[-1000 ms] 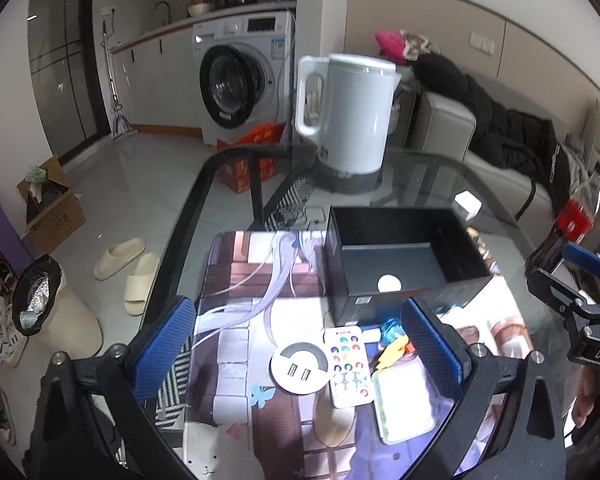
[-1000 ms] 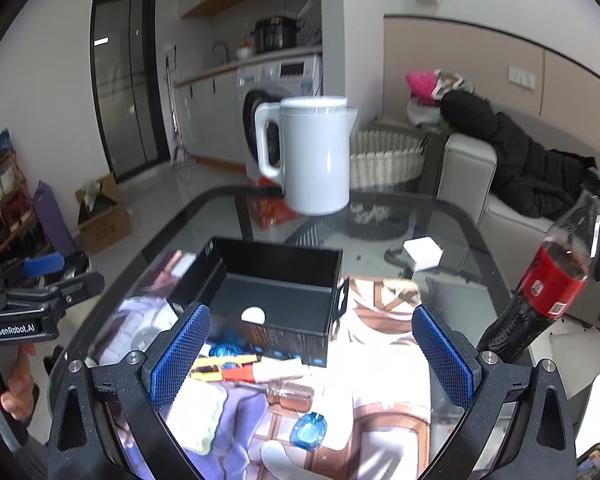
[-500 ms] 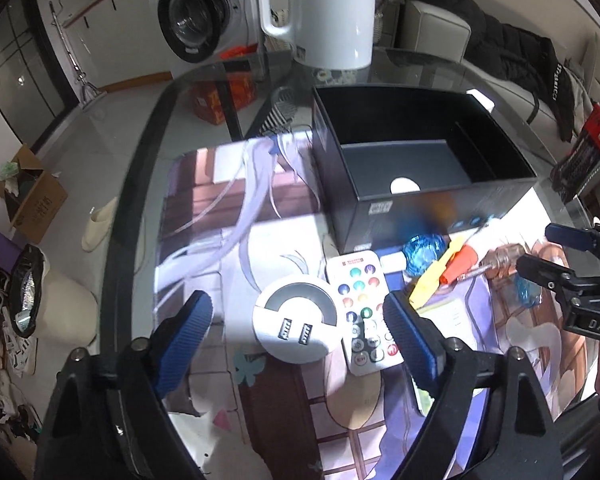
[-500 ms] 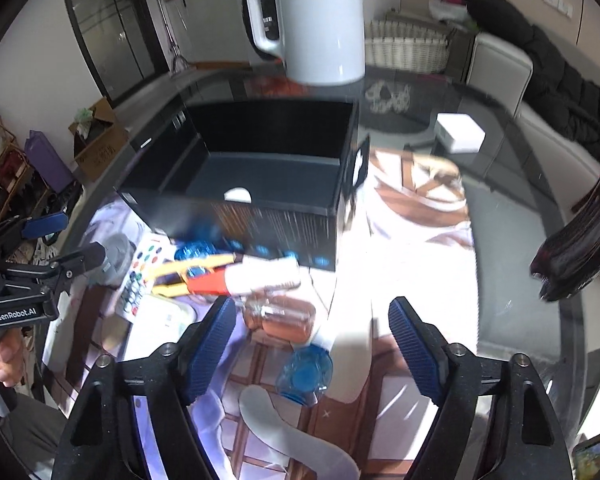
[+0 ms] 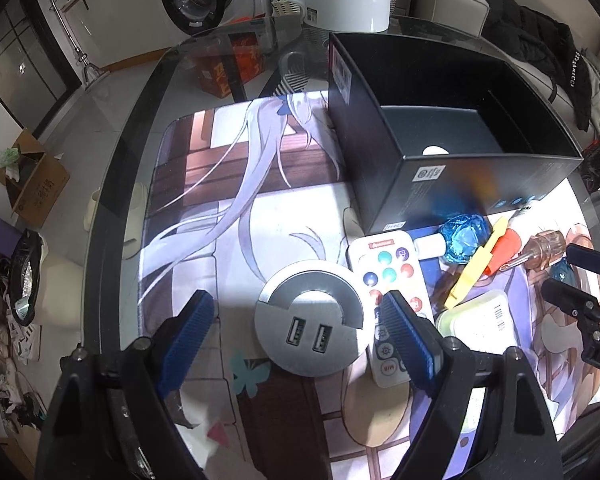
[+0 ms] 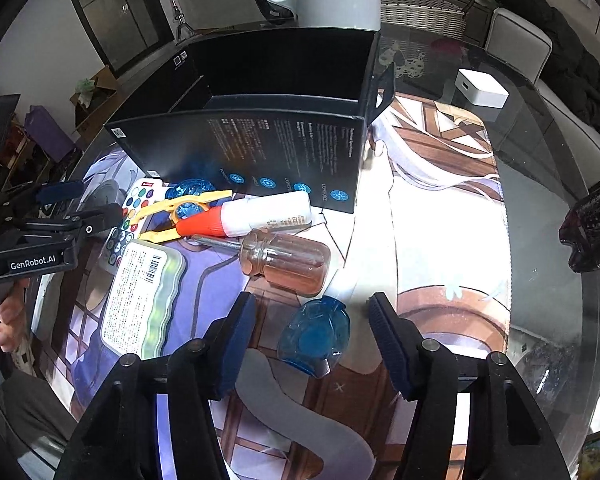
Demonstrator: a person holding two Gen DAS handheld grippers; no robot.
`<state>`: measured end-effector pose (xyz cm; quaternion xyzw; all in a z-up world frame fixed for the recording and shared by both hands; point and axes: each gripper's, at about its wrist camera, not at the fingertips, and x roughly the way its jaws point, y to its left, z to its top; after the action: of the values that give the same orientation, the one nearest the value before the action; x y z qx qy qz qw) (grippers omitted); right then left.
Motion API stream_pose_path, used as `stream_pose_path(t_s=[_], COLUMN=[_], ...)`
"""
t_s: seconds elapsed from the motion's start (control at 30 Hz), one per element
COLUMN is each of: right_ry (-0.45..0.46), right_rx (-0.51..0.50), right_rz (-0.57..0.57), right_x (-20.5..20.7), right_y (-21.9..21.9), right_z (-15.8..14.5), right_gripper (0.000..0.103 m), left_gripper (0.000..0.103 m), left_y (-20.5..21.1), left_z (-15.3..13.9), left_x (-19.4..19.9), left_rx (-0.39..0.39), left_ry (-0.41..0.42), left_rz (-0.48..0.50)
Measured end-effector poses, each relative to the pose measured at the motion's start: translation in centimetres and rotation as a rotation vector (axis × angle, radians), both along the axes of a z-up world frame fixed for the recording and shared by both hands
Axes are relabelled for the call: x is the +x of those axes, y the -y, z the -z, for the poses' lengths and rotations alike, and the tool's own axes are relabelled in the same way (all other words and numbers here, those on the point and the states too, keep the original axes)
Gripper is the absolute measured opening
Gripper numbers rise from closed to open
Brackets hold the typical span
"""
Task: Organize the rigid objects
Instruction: 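Lower the right gripper onto the blue bottle while the left gripper approaches the white USB hub, then close the right gripper on the blue bottle while the left gripper grasps the white USB hub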
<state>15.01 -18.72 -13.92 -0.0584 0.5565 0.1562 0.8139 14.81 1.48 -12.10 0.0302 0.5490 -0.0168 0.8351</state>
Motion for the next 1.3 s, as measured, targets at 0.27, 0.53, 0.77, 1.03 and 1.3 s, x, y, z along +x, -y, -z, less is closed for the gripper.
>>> stream_pose_path(t_s=[0.27, 0.53, 0.77, 1.03, 1.3], right_ry=[0.017, 0.015, 0.023, 0.028, 0.030], right_rx=[-0.049, -0.044, -0.042, -0.039, -0.025], right_rz=[-0.034, -0.042, -0.046, -0.049, -0.063], right_x=[-0.7, -1.5, -1.4, -1.5, -1.6], right_y=[0.1, -0.1, 0.0, 0.1, 0.1], right_z=[-0.2, -0.3, -0.3, -0.3, -0.7], right_gripper=[0.033, 0.033, 0.033, 0.033, 0.032], left_gripper=[0.078, 0.063, 0.071, 0.068, 0.029], left_y=[-0.1, -0.2, 0.2, 0.3, -0.3], left_z=[0.0, -0.1, -0.1, -0.1, 0.0], left_x=[-0.8, -1.9, -2.8, -2.8, -2.6], left_rx=[-0.033, -0.090, -0.071, -0.088, -0.095], left_ry=[-0.013, -0.033, -0.032, -0.038, -0.055], left_rz=[0.017, 0.047, 0.060, 0.066, 0.063])
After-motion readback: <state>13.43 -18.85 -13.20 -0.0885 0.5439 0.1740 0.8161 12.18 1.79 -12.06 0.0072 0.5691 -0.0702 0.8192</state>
